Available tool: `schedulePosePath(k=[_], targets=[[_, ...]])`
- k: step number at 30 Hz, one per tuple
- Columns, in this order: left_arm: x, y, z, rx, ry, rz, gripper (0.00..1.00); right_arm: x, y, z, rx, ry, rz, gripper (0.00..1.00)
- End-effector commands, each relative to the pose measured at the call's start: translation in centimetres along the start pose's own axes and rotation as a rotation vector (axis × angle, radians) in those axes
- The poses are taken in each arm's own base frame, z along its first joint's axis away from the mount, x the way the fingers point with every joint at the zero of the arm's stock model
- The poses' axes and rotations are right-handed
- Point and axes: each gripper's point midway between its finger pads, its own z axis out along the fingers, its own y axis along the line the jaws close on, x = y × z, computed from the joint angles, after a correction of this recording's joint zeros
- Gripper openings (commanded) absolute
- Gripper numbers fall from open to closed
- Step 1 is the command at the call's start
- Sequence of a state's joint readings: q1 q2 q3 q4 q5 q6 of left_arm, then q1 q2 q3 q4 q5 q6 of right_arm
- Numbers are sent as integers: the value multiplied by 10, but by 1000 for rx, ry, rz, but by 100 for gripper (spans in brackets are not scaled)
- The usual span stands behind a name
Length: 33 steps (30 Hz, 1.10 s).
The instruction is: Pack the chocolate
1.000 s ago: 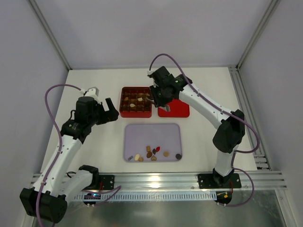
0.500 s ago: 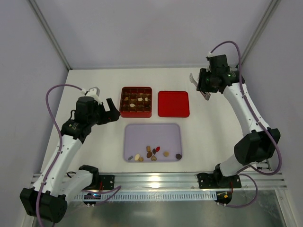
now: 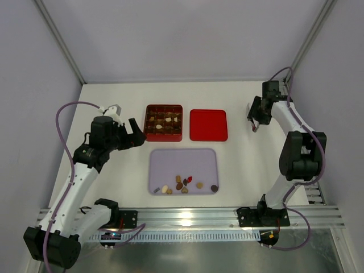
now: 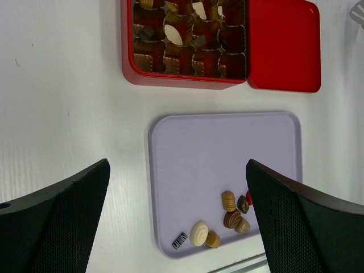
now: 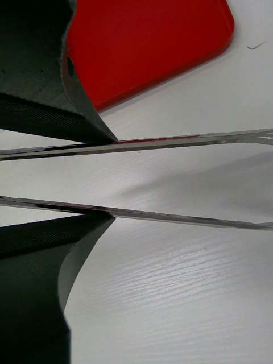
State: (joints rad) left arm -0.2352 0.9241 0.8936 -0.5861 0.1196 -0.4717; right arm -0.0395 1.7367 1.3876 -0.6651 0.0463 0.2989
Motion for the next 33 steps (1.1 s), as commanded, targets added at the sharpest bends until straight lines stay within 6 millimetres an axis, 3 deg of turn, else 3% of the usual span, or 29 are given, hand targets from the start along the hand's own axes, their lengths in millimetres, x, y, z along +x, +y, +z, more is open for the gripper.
schedulePosePath(k=[1,7,14,33], targets=[[-14,-11,-7,47,-57,1,100,-14,6,14,-17,-59,21,53],[-15,-10,-8,44,-61,0,100,4,4,43,-8,17,14,54],[-14,-10,-8,45,-58,2,100,17,2,59,0,82,12,59],[-14,-9,-7,38,-57,-1,100,49,-8,74,32,167,13,75]])
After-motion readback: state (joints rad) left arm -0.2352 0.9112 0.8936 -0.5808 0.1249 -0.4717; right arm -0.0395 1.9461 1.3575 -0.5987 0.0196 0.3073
